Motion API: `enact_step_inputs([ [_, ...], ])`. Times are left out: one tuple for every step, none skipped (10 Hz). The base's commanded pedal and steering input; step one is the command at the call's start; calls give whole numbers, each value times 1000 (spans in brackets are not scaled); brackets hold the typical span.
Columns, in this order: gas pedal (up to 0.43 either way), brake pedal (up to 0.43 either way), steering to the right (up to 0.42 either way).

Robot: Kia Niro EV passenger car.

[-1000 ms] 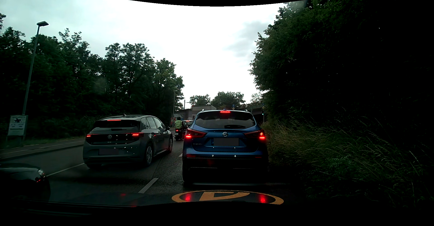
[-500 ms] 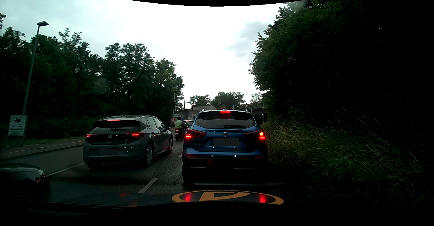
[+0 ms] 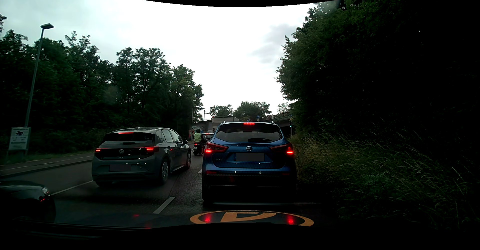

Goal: Follow the waypoints while adhering to traffic rules and regulations

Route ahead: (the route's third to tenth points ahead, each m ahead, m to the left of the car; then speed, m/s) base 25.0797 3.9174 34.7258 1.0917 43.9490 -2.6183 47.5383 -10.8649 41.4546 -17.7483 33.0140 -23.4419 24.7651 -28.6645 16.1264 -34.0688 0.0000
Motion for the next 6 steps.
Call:
enact_step_inputs([
  [0, 274, -10],
  [0, 274, -10],
  [0, 274, -10],
  [0, 274, -10],
  [0, 274, -10],
  [0, 274, -10],
])
